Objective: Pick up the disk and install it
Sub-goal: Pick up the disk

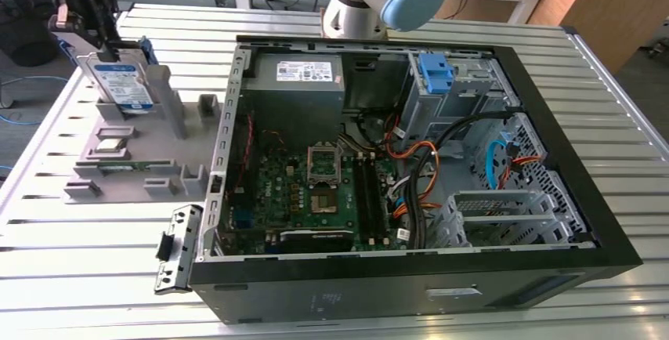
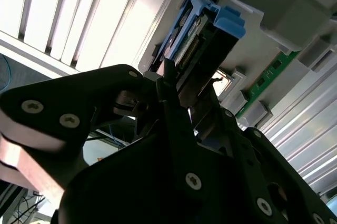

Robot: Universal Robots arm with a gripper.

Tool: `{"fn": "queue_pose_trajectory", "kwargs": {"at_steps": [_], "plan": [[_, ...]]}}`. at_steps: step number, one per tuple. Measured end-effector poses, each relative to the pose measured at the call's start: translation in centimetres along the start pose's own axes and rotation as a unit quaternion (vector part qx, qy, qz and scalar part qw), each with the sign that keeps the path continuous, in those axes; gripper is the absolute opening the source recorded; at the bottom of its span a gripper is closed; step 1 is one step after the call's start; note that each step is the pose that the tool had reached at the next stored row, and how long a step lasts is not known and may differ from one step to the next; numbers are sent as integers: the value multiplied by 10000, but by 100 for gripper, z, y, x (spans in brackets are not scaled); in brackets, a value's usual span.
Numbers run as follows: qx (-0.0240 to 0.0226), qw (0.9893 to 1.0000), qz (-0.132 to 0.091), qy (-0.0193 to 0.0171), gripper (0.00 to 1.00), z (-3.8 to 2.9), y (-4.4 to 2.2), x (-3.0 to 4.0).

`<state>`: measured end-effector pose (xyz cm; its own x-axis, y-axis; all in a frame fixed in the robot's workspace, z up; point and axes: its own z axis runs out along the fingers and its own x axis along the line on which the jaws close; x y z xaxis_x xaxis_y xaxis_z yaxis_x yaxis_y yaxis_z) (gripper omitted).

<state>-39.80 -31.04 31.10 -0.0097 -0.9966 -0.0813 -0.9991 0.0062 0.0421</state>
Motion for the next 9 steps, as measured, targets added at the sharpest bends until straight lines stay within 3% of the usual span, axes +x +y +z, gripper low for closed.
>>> {"fn": "queue_pose_trajectory", "kwargs": {"at_steps": [7,9], "plan": [[6,10000,64,-1,36,6,0,1],[6,10000,67,29,36,12,7,1]]}}
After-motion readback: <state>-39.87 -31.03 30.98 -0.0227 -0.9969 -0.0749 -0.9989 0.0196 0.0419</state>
